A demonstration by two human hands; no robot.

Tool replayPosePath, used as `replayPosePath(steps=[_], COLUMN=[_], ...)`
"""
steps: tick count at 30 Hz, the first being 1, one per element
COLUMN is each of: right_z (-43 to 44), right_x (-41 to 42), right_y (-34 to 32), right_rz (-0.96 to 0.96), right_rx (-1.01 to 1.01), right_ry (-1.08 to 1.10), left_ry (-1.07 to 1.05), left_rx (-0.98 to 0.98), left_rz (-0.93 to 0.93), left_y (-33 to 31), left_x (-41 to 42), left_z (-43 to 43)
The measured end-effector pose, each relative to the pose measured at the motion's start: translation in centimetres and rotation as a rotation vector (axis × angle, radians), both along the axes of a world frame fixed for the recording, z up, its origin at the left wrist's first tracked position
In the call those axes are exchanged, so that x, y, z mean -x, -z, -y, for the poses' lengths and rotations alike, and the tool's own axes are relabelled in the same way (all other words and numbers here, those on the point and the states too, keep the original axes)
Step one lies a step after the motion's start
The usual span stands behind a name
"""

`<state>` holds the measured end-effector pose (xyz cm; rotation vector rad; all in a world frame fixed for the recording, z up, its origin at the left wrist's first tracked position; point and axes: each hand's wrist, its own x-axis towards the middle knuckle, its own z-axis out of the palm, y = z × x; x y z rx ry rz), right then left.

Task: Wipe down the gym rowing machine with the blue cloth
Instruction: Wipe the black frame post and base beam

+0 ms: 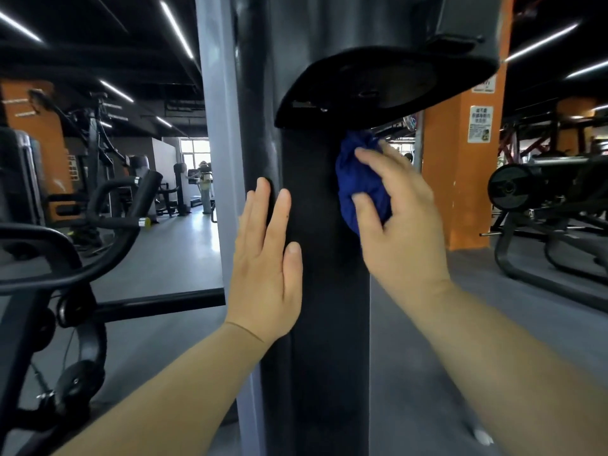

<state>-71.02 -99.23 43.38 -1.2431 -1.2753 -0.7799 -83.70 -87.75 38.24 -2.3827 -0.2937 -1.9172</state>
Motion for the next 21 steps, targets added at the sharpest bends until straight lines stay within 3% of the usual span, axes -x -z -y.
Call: replayPosePath(steps=[3,9,16,18,21], right_z=[-0.3,1.8,2.4,2.5,3.9], right_x=[0.4,2.7,1.3,1.9,3.1], right_y=[1.9,21.4,18.9,22.5,29.3], right_rz=[0.002,-0.156,-0.211,-0.218,-0.374], right_rx=[-0.016,0.150,0.104,0.175,0.349], right_ry=[-0.004,0.058,0.001,0.026,0.018], left_ry=[-0.015,-0.065,-0.159,-0.183,-0.196], left_rx=[0.017,0.071,0.011,0.001,-0.005], left_rz=[-0.017,-0.074,-0.392,-0.409,-0.382], left_y=[-0.1,1.5,9.1,9.0,8.4], left_x=[0.1,0.6,4.9,5.2,5.0], left_z=[0.4,1.2,2.0,2.0,2.9])
